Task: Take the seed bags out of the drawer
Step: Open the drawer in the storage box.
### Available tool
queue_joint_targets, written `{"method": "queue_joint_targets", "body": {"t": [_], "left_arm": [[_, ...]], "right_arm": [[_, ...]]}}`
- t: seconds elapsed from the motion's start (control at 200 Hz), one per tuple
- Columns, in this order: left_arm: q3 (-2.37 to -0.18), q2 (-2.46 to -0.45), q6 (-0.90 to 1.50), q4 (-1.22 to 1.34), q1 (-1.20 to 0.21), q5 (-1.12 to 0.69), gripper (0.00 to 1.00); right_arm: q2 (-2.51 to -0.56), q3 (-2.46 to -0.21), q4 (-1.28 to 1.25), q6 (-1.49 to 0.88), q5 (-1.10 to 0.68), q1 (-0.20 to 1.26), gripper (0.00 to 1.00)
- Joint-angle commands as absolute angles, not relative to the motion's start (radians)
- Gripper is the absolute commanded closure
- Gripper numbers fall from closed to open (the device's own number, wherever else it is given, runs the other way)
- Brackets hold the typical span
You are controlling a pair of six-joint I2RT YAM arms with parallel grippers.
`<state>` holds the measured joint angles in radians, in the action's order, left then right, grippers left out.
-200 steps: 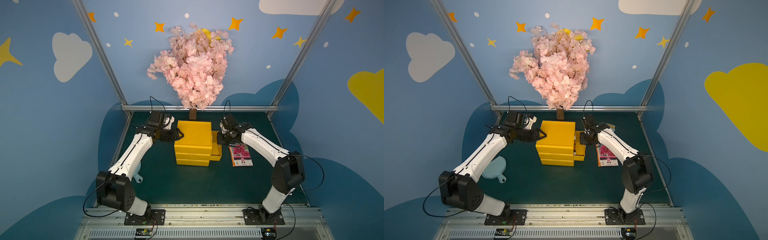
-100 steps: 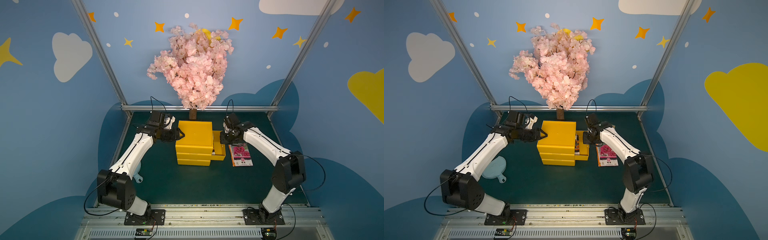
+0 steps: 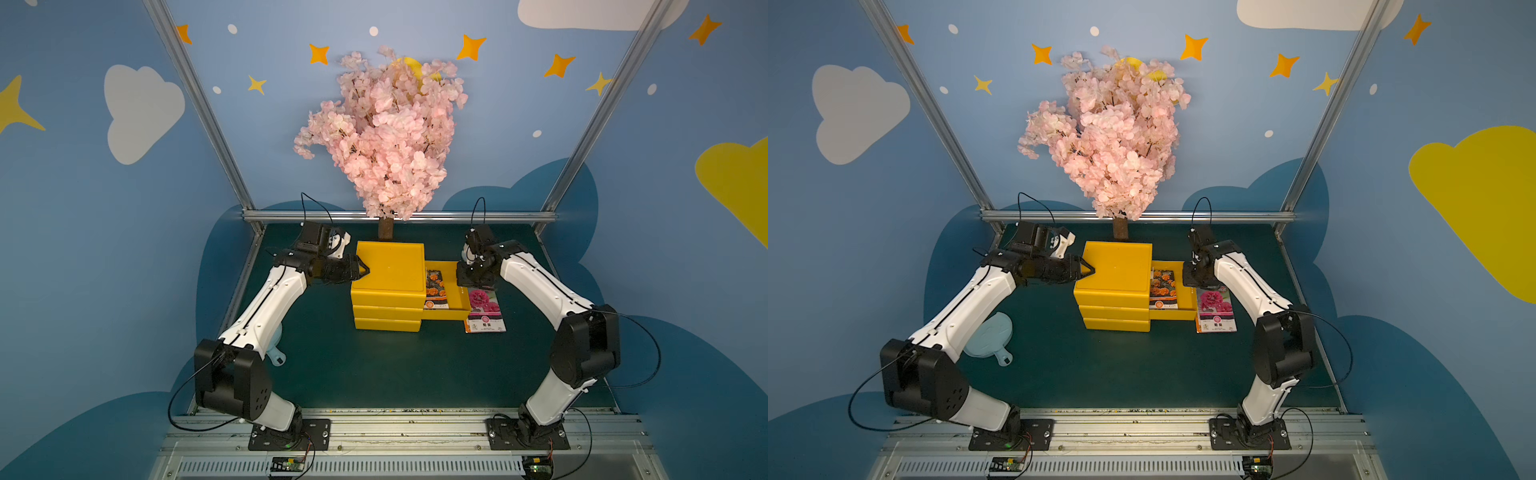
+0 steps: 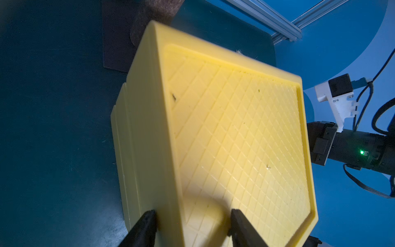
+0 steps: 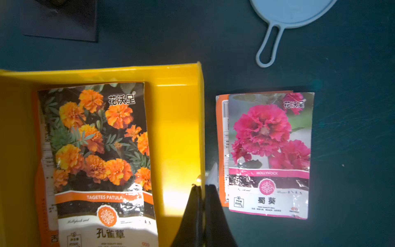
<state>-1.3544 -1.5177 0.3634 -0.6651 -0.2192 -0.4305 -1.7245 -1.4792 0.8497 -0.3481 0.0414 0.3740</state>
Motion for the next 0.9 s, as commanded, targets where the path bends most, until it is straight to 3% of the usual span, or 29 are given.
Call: {"method": "queue_joint_targets", "body": {"t": [0.0, 0.31, 0.431, 0.576, 0.896], "left_arm": [[-1.331, -1.563, 0.347, -0.721, -0.233, -0.407, 0.43], [-1.328, -1.557, 0.348, -0.727, -0.233, -0.399, 0.43], [-1.325, -1.554, 0.347, -0.730, -0.233, -0.398, 0.43], [-1.324, -1.554, 0.348, -0.729, -0.233, -0.396, 0.43], [-1.330, -1.559, 0.348, -0.724, -0.232, -0.399, 0.43]], "right_arm": [[-1.678, -1.473, 0.863, -0.331, 0.028, 0.365, 1.00], [-1.692, -1.468, 0.831, -0.327, -0.024, 0.365, 1.00], [-1.691, -1.468, 0.830, -0.326, -0.014, 0.365, 0.81], [-1.668, -1.467, 0.834, -0.322, 0.014, 0.357, 0.67], [-1.558, -1.468, 0.834, -0.312, -0.004, 0.379, 0.64]]}}
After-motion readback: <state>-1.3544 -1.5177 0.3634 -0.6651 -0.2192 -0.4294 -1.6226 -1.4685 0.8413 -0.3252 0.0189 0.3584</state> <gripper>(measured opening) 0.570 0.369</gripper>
